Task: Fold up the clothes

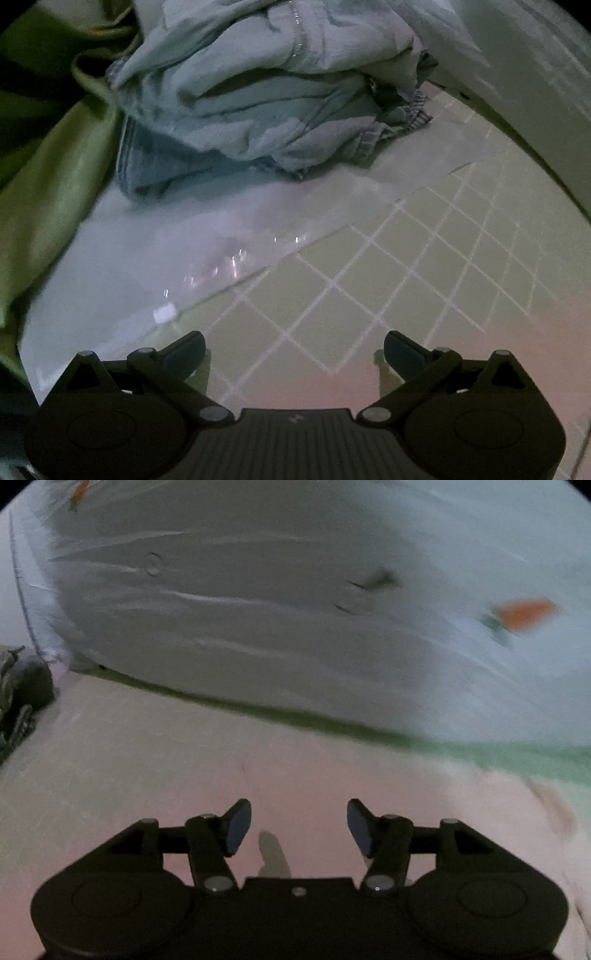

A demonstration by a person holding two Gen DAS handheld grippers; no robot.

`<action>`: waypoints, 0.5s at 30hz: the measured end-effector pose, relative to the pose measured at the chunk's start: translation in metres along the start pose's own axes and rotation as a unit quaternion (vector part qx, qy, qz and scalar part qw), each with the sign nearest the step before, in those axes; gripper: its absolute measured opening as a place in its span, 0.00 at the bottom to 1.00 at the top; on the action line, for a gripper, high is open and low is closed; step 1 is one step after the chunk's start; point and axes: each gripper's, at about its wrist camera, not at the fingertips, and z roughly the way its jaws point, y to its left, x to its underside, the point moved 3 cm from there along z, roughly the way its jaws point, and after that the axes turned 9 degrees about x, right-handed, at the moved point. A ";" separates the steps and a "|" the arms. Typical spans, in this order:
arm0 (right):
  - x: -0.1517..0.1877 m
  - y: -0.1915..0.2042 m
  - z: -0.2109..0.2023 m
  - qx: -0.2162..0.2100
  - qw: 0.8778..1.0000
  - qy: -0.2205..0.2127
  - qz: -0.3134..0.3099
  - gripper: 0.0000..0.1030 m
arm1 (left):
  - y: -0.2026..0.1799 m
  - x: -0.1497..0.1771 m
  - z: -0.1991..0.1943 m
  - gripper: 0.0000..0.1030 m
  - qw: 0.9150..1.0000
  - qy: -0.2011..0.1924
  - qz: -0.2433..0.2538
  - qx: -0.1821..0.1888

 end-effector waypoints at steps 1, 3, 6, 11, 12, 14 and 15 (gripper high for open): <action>0.011 -0.007 -0.008 0.007 1.000 0.009 0.004 0.58 | 0.001 0.005 -0.004 0.95 1.000 0.000 -0.001 0.006; 0.032 -0.021 -0.025 0.019 0.999 0.025 0.010 0.58 | -0.001 0.011 -0.008 0.91 1.000 0.000 0.005 0.011; 0.065 -0.038 -0.051 0.033 0.998 0.047 0.023 0.58 | -0.003 0.023 -0.012 0.78 1.000 0.006 0.025 0.016; 0.108 -0.049 -0.084 0.045 0.996 0.074 0.028 0.58 | -0.007 0.041 -0.016 0.48 0.998 0.007 0.061 0.025; 0.114 -0.050 -0.089 0.049 0.995 0.078 0.031 0.58 | -0.010 0.043 -0.017 0.44 0.997 0.007 0.068 0.030; 0.119 -0.052 -0.097 0.054 0.995 0.081 0.038 0.58 | -0.014 0.046 -0.019 0.20 0.996 0.004 0.083 0.040; 0.121 -0.053 -0.101 0.056 0.994 0.081 0.037 0.58 | -0.016 0.048 -0.020 0.15 0.995 0.001 0.091 0.044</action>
